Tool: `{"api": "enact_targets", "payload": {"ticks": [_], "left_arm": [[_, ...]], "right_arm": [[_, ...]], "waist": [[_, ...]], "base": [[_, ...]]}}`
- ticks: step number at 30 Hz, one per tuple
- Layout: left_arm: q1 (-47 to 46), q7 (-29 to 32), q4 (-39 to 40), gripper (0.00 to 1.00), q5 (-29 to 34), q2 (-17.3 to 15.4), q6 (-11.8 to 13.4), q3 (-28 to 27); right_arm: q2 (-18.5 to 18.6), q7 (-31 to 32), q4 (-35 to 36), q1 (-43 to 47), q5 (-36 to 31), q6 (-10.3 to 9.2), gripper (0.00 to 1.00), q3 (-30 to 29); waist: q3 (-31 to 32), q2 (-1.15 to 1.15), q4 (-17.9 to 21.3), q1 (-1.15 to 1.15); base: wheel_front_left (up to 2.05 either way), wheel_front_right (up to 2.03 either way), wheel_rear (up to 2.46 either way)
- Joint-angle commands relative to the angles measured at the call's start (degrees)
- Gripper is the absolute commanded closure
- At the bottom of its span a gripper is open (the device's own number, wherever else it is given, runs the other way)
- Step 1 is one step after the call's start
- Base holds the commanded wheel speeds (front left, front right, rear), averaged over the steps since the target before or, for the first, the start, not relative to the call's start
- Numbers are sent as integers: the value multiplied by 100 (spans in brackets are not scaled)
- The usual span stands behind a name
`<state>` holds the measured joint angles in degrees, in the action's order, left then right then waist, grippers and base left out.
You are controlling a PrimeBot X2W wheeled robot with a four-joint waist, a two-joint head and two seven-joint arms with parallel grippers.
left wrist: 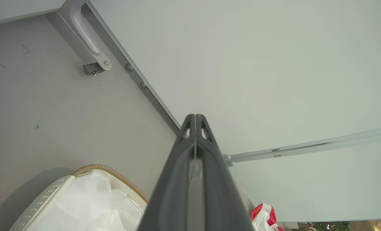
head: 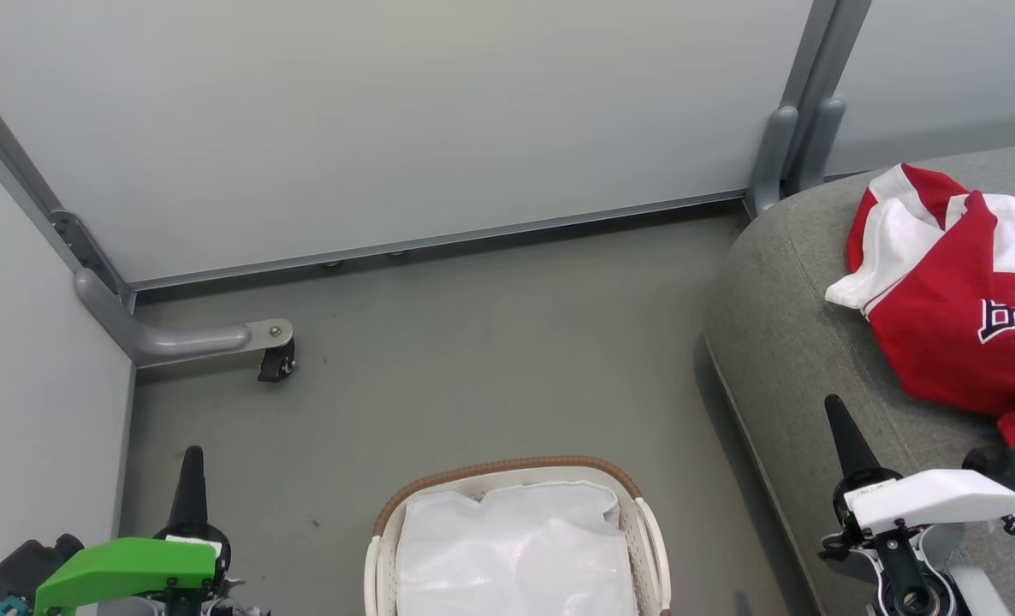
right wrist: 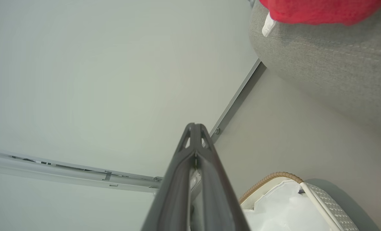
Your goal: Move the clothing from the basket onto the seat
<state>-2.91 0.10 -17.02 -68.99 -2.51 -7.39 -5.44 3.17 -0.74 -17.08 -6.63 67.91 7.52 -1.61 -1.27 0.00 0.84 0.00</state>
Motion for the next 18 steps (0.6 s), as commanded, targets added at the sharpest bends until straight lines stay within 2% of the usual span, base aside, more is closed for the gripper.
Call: {"api": "enact_targets", "payload": {"ticks": [1,18], "left_arm": [[-149,42,68,100,-153,-43,-10,-22],[-234,276,160,100,-966,-48,-13,-63]], "right_arm": [[43,49,79,3,152,-3,100,-44],[41,284,175,28,1031,-3,100,-189]], "waist": [[3,0,-2,0],[37,0,-29,0]], "base": [[0,0,0],[0,0,0]]}}
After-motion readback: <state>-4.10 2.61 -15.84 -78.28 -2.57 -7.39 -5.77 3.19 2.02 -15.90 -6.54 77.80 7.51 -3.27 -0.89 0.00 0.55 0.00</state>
